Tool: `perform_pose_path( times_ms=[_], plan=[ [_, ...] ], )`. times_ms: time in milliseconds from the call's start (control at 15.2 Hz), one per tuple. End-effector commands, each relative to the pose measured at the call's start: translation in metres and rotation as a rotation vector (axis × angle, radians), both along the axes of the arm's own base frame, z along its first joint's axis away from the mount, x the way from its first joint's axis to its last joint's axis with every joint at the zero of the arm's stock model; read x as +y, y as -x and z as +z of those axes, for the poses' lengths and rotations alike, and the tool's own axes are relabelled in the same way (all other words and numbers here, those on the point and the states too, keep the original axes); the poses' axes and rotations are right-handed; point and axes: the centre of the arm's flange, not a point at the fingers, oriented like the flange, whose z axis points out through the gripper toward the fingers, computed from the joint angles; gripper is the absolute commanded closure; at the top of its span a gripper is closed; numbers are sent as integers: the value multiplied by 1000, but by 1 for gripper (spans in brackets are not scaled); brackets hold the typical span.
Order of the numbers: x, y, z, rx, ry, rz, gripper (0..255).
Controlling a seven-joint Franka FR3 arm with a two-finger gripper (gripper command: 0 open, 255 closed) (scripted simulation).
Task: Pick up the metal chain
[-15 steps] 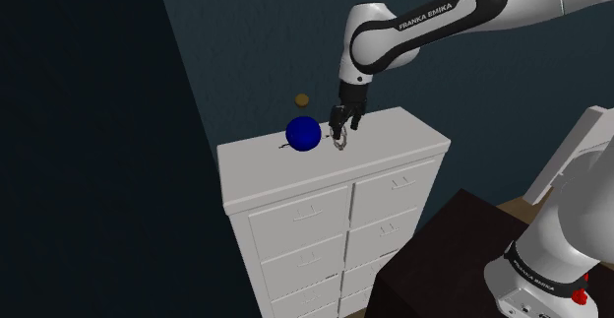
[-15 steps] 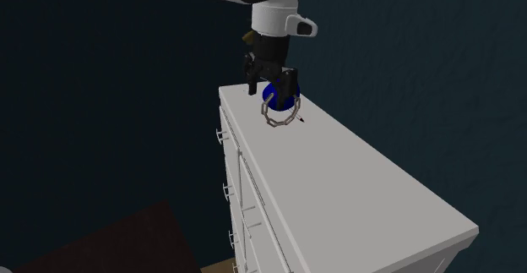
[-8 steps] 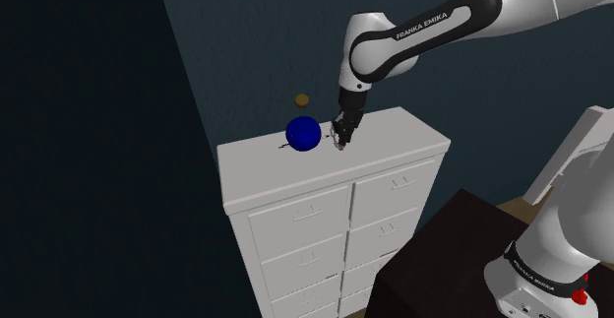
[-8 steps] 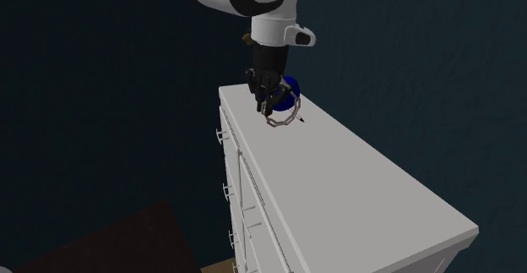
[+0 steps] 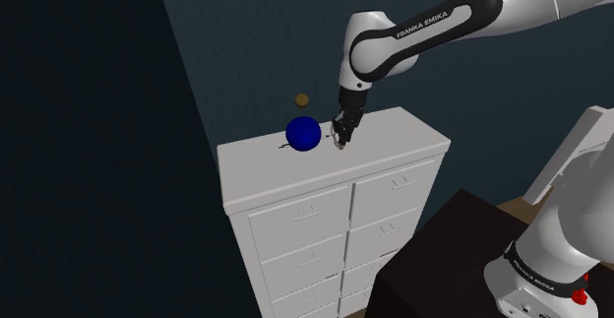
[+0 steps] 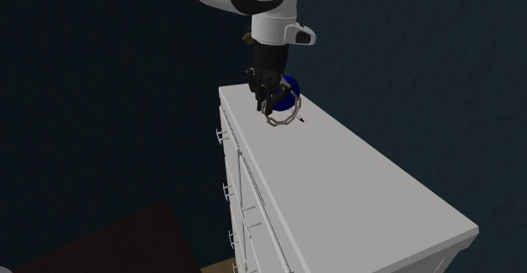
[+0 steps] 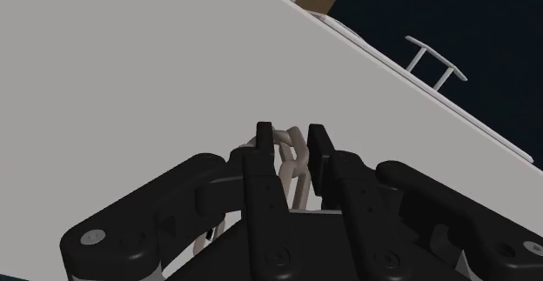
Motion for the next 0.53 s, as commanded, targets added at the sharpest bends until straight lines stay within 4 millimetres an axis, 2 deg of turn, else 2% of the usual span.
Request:
perform_pose_path(
  times_ms=[0, 462],
  plan=[
    [0, 0, 8, 0, 0, 0, 255],
    [0, -1, 45, 0, 0, 0, 255]
  ],
)
